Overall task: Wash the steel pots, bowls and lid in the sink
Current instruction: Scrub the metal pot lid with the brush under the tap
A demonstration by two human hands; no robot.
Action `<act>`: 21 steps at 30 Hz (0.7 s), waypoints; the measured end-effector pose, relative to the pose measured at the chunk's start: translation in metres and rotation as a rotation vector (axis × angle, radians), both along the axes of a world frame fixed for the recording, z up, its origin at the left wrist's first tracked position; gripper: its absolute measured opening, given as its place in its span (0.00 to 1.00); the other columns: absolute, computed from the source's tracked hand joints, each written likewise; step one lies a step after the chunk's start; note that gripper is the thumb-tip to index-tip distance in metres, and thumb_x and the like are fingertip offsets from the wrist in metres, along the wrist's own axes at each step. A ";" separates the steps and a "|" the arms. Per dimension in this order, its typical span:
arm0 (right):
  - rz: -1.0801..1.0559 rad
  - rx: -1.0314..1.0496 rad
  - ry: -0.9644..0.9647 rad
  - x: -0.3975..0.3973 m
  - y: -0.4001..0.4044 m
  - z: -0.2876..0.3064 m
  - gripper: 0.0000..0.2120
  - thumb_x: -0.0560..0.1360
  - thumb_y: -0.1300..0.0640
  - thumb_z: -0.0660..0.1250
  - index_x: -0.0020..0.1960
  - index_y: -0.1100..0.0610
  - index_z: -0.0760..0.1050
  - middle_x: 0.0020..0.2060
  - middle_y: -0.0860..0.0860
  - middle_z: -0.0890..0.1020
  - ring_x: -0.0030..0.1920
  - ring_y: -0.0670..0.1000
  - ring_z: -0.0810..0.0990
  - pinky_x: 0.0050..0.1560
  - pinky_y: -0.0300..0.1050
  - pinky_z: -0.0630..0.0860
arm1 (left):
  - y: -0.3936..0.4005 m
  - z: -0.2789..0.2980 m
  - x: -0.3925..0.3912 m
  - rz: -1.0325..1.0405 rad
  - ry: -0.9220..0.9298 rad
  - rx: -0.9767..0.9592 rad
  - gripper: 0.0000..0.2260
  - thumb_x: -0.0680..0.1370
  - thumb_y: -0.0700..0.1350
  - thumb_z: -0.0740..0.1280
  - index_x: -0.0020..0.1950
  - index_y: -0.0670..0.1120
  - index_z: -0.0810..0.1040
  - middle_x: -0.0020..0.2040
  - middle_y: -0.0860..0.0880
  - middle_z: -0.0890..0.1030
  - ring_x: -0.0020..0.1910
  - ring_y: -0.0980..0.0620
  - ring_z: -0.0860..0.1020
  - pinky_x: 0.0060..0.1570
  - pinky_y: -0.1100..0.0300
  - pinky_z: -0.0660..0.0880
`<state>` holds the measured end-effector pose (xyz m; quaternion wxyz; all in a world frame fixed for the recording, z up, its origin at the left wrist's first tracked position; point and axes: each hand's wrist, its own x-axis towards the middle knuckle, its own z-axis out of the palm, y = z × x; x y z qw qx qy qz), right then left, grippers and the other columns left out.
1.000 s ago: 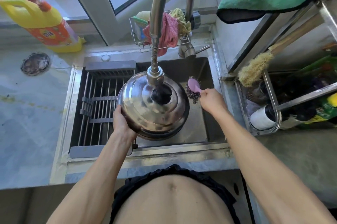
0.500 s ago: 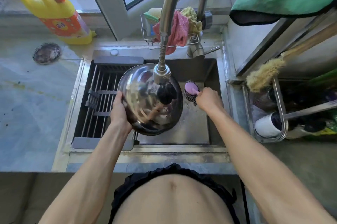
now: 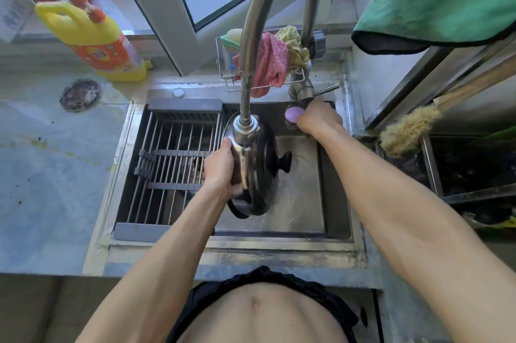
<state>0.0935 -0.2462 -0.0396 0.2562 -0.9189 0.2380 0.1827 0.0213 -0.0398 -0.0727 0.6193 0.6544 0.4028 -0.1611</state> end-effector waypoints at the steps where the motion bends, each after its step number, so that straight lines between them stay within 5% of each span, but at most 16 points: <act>1: -0.010 0.023 -0.007 0.003 0.001 0.001 0.31 0.78 0.44 0.66 0.72 0.62 0.61 0.64 0.57 0.76 0.65 0.61 0.75 0.50 0.50 0.69 | -0.001 -0.001 0.000 -0.004 0.006 -0.004 0.18 0.81 0.60 0.65 0.43 0.46 0.81 0.42 0.46 0.85 0.49 0.43 0.85 0.58 0.46 0.80; 5: -0.068 0.101 0.008 0.009 0.006 0.001 0.42 0.76 0.43 0.69 0.76 0.65 0.53 0.66 0.59 0.75 0.67 0.62 0.73 0.60 0.53 0.72 | -0.001 -0.003 0.001 -0.028 0.020 -0.005 0.19 0.80 0.62 0.65 0.44 0.47 0.81 0.44 0.45 0.86 0.49 0.44 0.85 0.58 0.47 0.79; 14: -0.040 0.106 -0.033 0.015 -0.001 -0.015 0.52 0.75 0.42 0.71 0.80 0.63 0.40 0.71 0.58 0.71 0.69 0.60 0.71 0.62 0.55 0.72 | -0.008 -0.004 0.002 -0.017 0.019 0.046 0.20 0.80 0.61 0.65 0.43 0.45 0.80 0.44 0.46 0.84 0.45 0.47 0.82 0.53 0.51 0.79; 19: 0.033 0.090 -0.026 0.009 -0.011 -0.020 0.53 0.74 0.36 0.69 0.80 0.60 0.39 0.72 0.59 0.69 0.69 0.61 0.71 0.60 0.56 0.73 | -0.009 -0.005 -0.001 -0.052 0.030 0.042 0.19 0.80 0.60 0.65 0.42 0.46 0.79 0.45 0.46 0.84 0.44 0.47 0.82 0.54 0.50 0.80; 21: 0.076 0.070 -0.007 0.004 -0.013 -0.018 0.49 0.74 0.33 0.66 0.79 0.61 0.49 0.70 0.60 0.71 0.67 0.61 0.73 0.56 0.55 0.74 | -0.010 -0.004 -0.002 -0.063 0.020 0.039 0.19 0.82 0.59 0.64 0.42 0.46 0.78 0.44 0.46 0.82 0.44 0.47 0.81 0.49 0.52 0.79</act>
